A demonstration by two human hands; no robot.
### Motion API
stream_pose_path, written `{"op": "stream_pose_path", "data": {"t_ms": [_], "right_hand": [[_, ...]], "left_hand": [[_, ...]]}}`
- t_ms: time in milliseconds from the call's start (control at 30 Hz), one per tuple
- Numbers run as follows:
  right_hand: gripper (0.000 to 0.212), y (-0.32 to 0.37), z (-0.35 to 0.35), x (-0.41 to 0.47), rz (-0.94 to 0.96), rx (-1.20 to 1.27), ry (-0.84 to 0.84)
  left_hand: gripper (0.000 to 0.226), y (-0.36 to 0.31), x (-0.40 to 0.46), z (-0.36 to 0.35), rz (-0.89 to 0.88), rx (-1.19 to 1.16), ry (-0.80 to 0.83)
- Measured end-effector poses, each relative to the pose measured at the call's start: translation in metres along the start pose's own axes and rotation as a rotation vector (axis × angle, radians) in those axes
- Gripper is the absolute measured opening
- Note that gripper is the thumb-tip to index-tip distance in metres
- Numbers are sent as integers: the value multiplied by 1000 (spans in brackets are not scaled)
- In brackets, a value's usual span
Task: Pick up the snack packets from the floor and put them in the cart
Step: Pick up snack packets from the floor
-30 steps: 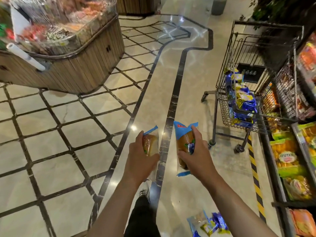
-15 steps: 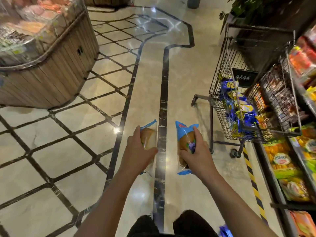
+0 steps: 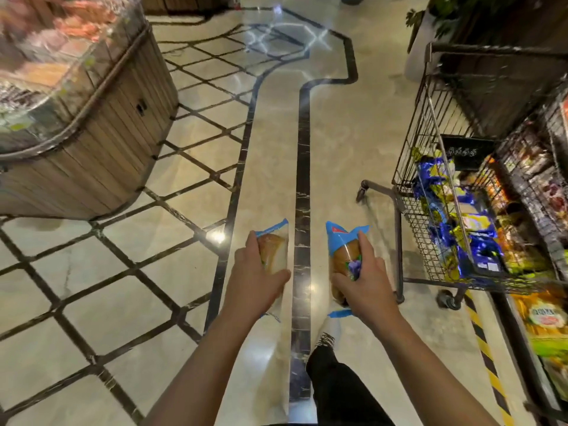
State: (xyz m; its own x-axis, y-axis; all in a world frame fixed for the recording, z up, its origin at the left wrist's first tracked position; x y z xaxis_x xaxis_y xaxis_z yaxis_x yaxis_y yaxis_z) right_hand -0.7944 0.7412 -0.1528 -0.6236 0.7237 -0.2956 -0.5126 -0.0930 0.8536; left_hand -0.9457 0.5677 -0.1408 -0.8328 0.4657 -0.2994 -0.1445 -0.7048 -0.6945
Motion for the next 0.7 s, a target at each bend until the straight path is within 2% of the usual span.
{"op": "stream_pose_path", "data": {"t_ms": [267, 433, 700], "right_hand": [[95, 9, 50, 120, -17, 47, 3], [94, 25, 91, 182, 16, 25, -21], [94, 32, 137, 258, -37, 90, -95]], "left_hand": [[105, -86, 83, -42, -54, 117, 39], [103, -144, 133, -65, -68, 86, 4], [99, -192, 210, -101, -118, 29, 74]]}}
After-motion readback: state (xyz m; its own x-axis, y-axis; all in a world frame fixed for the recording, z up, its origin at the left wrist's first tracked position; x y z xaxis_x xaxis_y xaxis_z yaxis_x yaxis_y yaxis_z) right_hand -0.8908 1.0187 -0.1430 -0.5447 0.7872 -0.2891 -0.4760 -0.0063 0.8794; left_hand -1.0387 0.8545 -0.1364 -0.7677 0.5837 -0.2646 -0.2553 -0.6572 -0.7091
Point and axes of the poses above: each hand's wrist, its own x-axis towards the middle knuckle, its own z-axis out of the back of the hand, y = z × x, the point moved 7 cm from there along x, towards the middle knuckle, and after that the axes turned 4 degrees about x, right-handed, at the moved point
